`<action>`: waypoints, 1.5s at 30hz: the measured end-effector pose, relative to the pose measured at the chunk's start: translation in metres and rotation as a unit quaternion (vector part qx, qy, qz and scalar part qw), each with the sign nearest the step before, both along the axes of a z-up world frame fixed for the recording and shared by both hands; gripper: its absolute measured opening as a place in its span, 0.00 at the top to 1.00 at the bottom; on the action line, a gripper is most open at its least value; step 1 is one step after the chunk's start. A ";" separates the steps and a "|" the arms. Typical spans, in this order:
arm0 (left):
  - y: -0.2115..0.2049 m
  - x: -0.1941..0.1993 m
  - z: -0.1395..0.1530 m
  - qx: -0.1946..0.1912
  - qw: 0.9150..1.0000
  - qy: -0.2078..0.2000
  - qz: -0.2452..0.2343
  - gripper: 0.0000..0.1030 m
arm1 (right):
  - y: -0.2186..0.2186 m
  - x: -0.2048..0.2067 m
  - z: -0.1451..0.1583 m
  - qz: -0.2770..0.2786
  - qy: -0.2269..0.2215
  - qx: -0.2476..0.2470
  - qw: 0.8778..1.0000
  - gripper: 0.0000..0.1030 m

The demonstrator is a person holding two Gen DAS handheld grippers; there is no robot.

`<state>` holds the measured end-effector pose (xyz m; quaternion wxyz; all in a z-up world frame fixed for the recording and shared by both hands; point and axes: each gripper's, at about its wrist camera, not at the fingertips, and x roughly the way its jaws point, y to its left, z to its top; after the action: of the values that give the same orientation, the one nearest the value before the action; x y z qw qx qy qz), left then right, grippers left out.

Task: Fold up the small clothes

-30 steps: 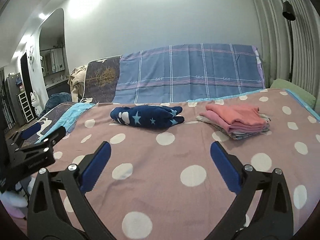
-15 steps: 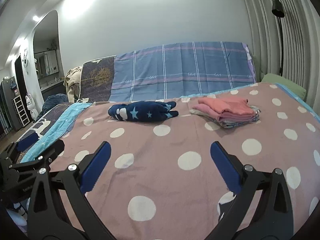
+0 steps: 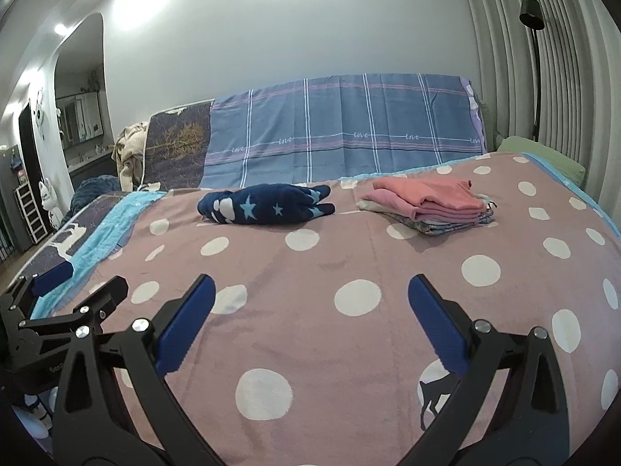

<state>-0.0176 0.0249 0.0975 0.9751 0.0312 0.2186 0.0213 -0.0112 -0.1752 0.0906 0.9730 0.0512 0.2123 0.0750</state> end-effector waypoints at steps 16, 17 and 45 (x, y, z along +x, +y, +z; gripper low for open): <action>-0.003 0.011 -0.007 0.018 1.000 0.008 0.017 0.01 | 0.002 0.018 -0.013 0.017 0.030 0.003 0.999 0.02; -0.003 0.011 -0.007 0.017 1.000 0.008 0.016 0.01 | 0.002 0.018 -0.013 0.017 0.030 0.003 0.999 0.02; -0.010 0.017 -0.014 0.026 0.999 0.025 0.001 0.01 | 0.005 0.026 -0.022 0.025 0.052 -0.004 0.998 0.02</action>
<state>-0.0007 0.0146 0.0839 0.9680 0.0571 0.2428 0.0274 0.0151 -0.1701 0.0682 0.9585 0.0462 0.2645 0.0960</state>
